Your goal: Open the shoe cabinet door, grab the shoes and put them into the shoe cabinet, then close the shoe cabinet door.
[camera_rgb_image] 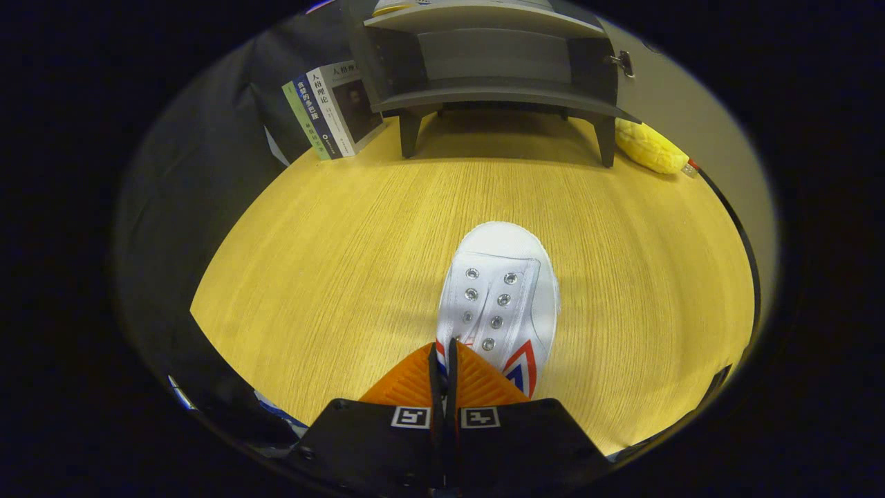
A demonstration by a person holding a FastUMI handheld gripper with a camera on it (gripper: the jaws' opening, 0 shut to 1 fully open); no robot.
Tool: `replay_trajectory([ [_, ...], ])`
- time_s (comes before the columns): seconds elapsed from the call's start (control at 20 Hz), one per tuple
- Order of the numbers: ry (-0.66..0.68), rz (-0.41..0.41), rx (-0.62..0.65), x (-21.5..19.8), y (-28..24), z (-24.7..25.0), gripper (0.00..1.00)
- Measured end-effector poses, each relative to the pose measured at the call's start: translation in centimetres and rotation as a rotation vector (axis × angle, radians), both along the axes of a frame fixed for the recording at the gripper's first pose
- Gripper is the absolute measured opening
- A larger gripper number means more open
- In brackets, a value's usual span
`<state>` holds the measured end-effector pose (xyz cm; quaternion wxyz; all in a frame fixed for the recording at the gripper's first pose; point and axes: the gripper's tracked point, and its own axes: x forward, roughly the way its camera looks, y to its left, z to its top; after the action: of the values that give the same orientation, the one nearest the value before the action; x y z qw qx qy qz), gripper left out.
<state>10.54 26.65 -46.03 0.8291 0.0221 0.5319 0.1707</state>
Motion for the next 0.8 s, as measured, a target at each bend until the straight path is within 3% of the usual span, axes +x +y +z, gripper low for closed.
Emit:
replay_trajectory([
  [0.8, -0.078, -0.096, 0.262, 4.3, 0.6, 7.6, 0.02],
])
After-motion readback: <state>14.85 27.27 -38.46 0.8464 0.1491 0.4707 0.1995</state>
